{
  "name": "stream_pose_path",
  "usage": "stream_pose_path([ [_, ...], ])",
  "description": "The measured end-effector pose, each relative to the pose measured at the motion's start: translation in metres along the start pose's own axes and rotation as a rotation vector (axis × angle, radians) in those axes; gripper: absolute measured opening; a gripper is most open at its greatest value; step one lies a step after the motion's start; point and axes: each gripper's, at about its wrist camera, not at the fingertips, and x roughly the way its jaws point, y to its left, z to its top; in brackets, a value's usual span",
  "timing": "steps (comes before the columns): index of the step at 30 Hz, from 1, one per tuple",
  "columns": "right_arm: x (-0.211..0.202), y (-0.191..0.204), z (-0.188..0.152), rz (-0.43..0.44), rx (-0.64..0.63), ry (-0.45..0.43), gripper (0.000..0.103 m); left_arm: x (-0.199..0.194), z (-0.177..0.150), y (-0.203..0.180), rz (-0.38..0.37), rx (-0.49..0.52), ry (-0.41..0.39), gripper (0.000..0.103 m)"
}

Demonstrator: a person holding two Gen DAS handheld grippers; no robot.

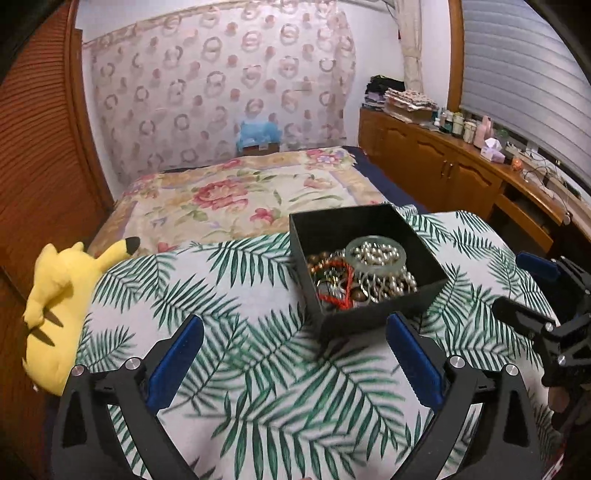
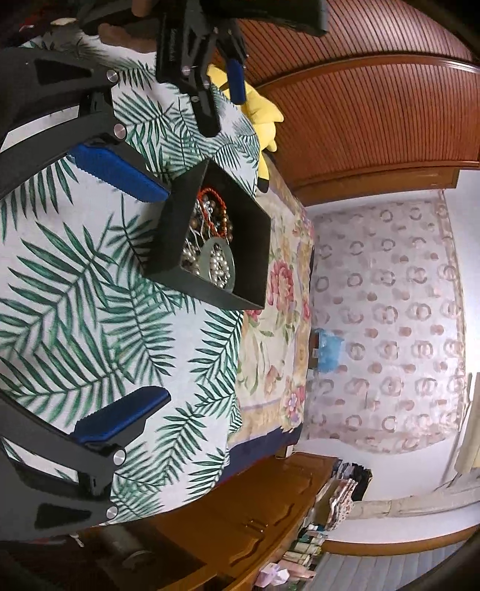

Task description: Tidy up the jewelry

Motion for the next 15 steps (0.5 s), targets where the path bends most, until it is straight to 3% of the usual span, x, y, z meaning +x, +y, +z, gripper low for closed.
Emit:
stream_pose_path([
  [15, -0.083, 0.025, -0.008, -0.017, 0.040, -0.152, 0.100, -0.090, -0.024, -0.009, 0.028, -0.049, -0.138, 0.095],
])
